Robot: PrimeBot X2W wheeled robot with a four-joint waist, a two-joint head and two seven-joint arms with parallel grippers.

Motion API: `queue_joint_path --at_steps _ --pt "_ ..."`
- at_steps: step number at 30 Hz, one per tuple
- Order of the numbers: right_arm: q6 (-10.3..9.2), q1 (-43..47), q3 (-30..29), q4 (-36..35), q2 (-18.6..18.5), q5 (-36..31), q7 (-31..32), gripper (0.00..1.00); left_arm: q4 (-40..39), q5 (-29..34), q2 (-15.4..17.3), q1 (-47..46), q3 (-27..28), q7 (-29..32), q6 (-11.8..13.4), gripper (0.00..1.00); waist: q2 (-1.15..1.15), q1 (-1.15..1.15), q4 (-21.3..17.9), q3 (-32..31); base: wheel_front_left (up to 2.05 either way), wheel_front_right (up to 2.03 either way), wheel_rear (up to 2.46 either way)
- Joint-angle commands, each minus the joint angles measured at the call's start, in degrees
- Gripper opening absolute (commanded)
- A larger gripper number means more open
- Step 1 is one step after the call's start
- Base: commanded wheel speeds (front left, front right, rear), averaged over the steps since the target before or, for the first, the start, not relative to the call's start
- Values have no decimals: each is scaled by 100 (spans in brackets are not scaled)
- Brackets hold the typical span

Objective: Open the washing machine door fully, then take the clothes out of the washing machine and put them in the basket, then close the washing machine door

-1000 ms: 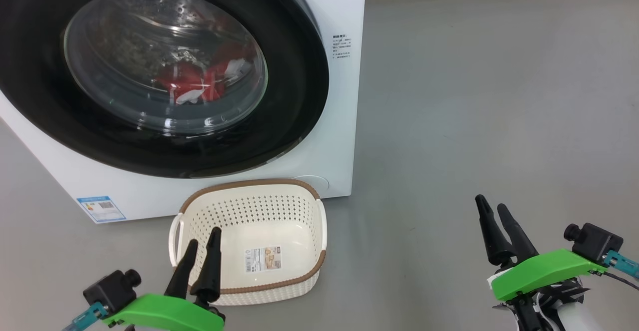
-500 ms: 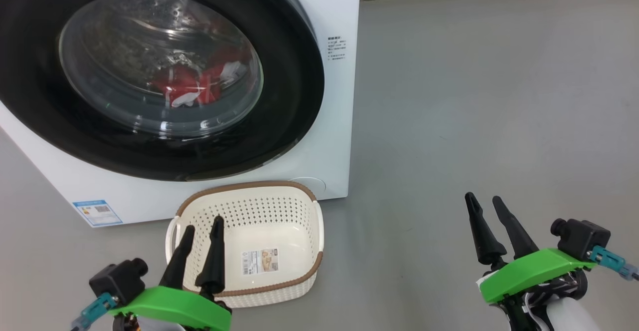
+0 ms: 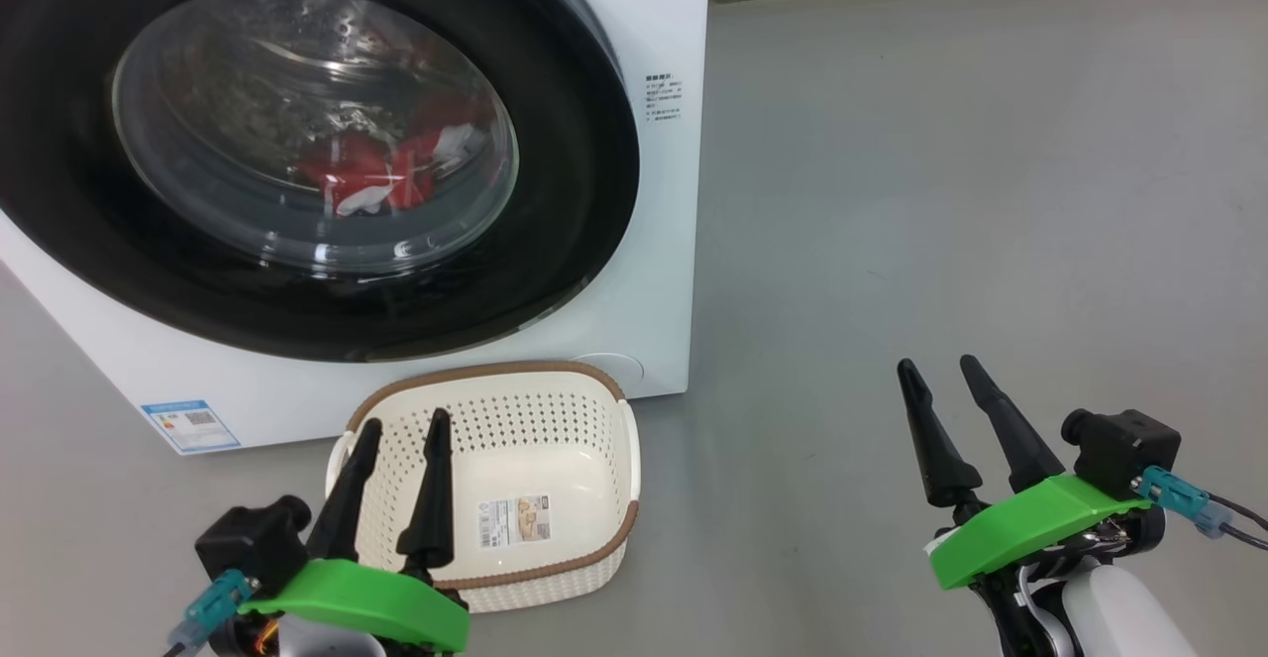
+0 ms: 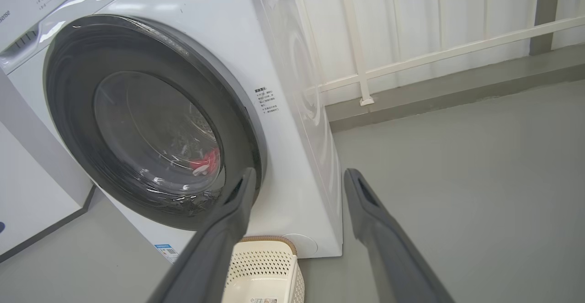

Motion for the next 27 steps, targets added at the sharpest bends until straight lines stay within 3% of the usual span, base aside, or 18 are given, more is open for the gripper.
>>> queue_joint_path --at_steps 1,27 --pt "-3 -276 145 -161 -43 -172 -97 100 -167 173 99 -259 104 -83 53 100 0 0 -1 -5 0 0 0" --pt "-4 -564 503 -182 -49 -1743 -519 100 -198 1746 142 -461 38 -507 212 100 0 0 -141 21 0 0 0"
